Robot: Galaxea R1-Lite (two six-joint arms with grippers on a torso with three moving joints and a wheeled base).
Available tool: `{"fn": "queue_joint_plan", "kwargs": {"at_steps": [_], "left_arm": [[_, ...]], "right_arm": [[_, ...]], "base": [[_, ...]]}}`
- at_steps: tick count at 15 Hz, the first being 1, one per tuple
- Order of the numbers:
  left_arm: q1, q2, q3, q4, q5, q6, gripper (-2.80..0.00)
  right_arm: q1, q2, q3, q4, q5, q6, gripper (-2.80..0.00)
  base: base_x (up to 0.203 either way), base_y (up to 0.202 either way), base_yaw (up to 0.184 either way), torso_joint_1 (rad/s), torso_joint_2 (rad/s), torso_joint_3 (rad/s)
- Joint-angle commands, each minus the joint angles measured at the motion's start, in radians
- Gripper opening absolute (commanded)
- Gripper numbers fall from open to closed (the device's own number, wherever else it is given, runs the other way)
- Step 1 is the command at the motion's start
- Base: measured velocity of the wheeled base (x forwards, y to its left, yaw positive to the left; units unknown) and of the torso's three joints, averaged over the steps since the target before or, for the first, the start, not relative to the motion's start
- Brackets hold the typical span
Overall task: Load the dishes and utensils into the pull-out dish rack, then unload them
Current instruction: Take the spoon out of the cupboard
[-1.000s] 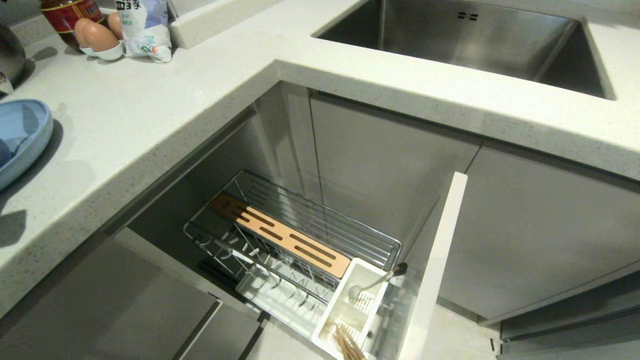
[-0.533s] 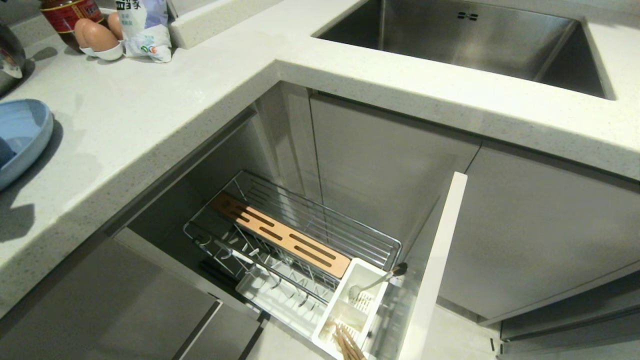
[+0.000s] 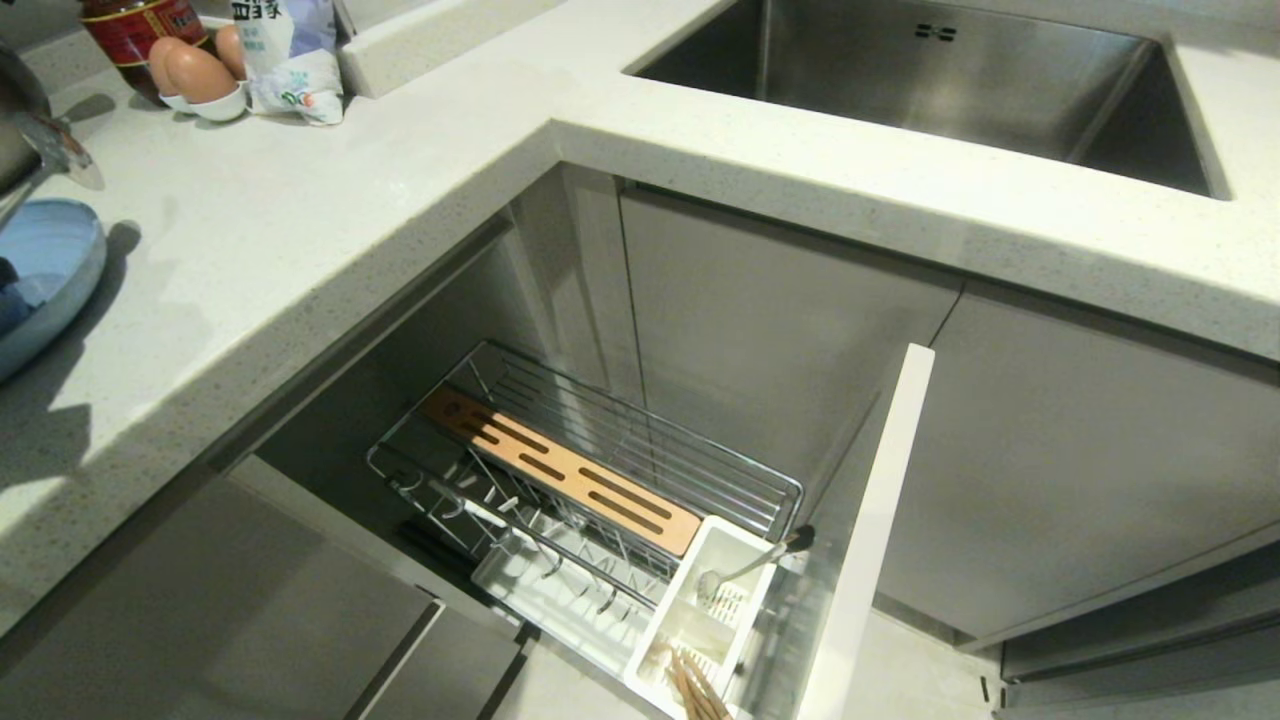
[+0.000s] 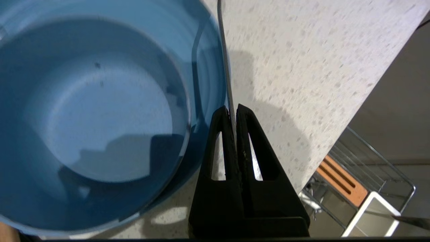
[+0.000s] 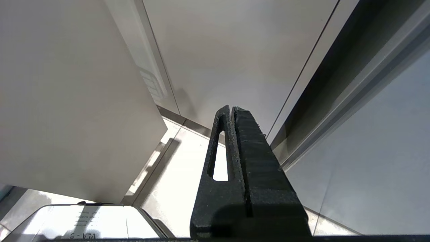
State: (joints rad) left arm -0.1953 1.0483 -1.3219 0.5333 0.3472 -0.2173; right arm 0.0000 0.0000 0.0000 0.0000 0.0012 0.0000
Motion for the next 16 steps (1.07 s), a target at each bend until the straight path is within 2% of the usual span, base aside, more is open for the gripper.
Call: {"fn": "queue_joint_plan", "kwargs": {"at_steps": [1,16], "left_arm": [[0.003,0.004,0.002,0.021,0.004,-0.014,-2.8],[0.039,0.002,0.009,0.03,0.018,-0.03,-2.8]], "right_arm": [[0.0,0.0,0.0,0.0,0.0,0.0,-2.8],[0.0,0.0,0.0,0.0,0.0,0.0,-2.8]], "base": [[0.0,0.0,0.0,0.0,0.0,0.0],[0.0,0.0,0.0,0.0,0.0,0.0]]}}
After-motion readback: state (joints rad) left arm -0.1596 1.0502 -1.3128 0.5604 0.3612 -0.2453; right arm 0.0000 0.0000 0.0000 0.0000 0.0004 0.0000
